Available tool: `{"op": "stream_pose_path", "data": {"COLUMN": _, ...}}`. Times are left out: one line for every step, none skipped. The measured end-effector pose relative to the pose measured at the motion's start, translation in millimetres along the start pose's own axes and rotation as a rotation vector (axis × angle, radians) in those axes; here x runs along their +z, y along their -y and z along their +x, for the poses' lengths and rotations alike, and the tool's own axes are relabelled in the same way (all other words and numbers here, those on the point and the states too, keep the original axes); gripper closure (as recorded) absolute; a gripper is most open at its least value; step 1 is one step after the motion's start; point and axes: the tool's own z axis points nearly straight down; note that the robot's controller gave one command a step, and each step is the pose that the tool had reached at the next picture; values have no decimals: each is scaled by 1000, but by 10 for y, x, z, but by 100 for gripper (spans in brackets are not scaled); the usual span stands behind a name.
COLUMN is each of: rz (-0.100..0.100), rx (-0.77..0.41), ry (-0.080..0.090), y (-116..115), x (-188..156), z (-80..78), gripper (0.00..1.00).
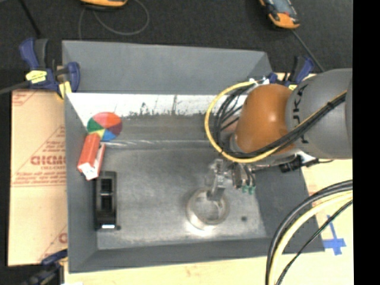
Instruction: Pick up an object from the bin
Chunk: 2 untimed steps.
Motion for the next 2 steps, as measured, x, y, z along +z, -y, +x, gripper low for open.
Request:
{"op": "stream_pose_path", "data": {"rz": 1, "rx": 27, "ry": 8, "y": 352, "x": 413, "z": 515, "gripper": 0}}
{"op": "stream_pose_path", "data": {"rz": -1, "rx": 30, "ry": 17, "y": 349, "x": 403, "z": 492, "gripper": 100}}
